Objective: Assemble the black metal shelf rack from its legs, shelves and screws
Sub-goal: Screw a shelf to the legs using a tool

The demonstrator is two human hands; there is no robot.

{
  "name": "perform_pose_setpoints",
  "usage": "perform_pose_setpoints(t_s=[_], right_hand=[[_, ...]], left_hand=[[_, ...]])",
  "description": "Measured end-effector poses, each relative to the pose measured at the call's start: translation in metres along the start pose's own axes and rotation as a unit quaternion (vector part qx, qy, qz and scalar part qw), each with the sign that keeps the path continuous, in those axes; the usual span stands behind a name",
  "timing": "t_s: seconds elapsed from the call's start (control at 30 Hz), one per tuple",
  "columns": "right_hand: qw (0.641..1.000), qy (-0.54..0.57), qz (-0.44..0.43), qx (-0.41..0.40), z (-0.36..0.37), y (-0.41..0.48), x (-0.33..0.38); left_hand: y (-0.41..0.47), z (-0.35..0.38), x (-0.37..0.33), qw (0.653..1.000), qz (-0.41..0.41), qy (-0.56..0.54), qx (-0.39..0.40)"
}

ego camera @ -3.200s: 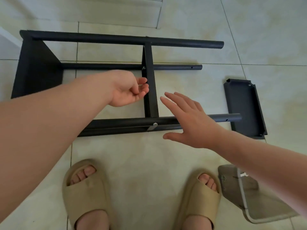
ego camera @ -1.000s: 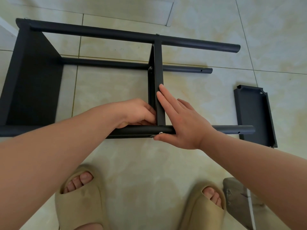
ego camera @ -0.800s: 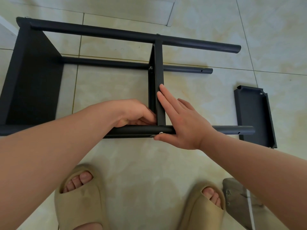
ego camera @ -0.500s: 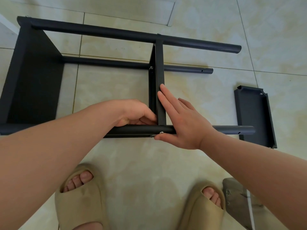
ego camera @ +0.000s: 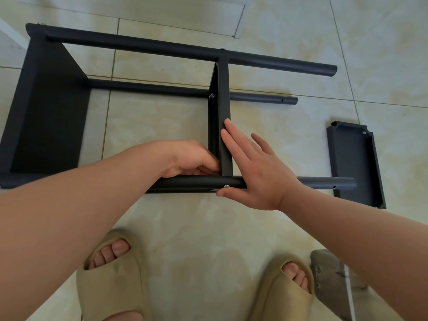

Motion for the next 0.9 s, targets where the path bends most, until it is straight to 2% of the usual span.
perform_pose_setpoints(t_s=[0.23,0.6,0.77,0.9], right_hand=[[0.999,-0.036,-0.019,-0.007,-0.001,-0.0002,0.0015],[1.0,-0.005,-0.02,0.002,-0.0011,0.0007,0.0],[1.0,-0.005,-0.016,-0.001,-0.0017,0.0006,0.0007],[1.0,-0.007,-0.015,-0.004,-0.0026,0.0005,0.0013]], left_hand=[[0.0002,0.0008,-0.0015,0.999,0.008,0.031,-0.004],[-0.0014,0.0,-0.0005,0.999,-0.025,-0.004,0.024],[-0.0003,0.0014,-0.002,1.0,-0.001,0.03,-0.006],[-0.0015,0.0003,-0.0008,1.0,-0.015,0.004,0.016]])
Point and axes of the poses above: each hand's wrist, its own y-axis towards the middle knuckle, its own z-axis out of the palm, x = y × z, the point moved 2 cm from there along y, towards the middle knuckle, and after that the axes turned 15 degrees about -z, right-handed, at the moved point
